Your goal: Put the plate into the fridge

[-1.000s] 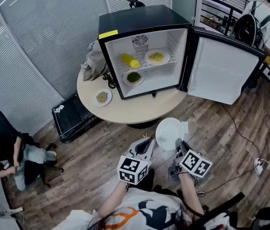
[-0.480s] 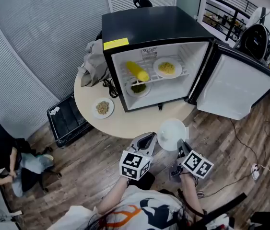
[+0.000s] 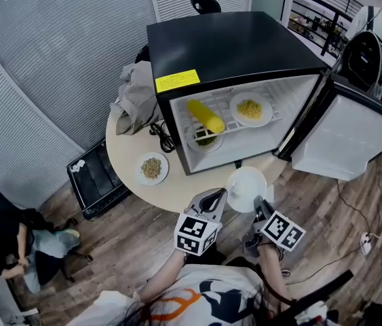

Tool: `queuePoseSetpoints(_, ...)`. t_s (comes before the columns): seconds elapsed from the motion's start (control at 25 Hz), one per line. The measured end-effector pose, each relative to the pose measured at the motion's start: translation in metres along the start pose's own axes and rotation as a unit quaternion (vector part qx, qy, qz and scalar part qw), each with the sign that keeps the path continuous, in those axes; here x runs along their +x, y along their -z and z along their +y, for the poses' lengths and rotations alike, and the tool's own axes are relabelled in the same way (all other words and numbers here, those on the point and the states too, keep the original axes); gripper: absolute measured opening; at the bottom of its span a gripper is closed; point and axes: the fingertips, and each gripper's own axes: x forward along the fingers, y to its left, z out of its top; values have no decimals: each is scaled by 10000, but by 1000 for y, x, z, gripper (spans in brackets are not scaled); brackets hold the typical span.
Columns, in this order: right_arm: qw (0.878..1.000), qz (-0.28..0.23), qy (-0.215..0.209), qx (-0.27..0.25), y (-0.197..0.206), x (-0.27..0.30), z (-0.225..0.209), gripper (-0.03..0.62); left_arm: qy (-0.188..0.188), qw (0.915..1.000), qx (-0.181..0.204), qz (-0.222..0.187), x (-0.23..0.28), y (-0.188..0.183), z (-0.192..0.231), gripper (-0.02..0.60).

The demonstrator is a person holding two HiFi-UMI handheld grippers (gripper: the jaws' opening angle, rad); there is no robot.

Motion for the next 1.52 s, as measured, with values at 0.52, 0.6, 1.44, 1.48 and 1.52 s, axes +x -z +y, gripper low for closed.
queuePoseSetpoints(0.52, 9995, -4, 24, 307, -23, 26, -6, 23, 70, 9999, -59, 142, 33, -1, 18, 11)
queuePoseSetpoints(0.6, 9993, 27, -6, 367, -30, 34, -8, 23, 18, 9999, -64, 141, 40, -2, 21, 11)
queuePoseSetpoints(1.44, 9946, 362, -111, 961, -107, 151, -44, 24, -698, 9969, -311, 201, 96, -11, 41, 11)
queuePoseSetpoints(1.48, 9941, 385, -91, 1012, -107, 156, -47, 23, -735, 9966, -314, 220, 96, -10, 41, 11)
queuePoseSetpoints(1.52, 9937, 399, -72, 1047, -107, 161, -49, 23, -769, 9962, -319, 236, 97, -10, 42, 11)
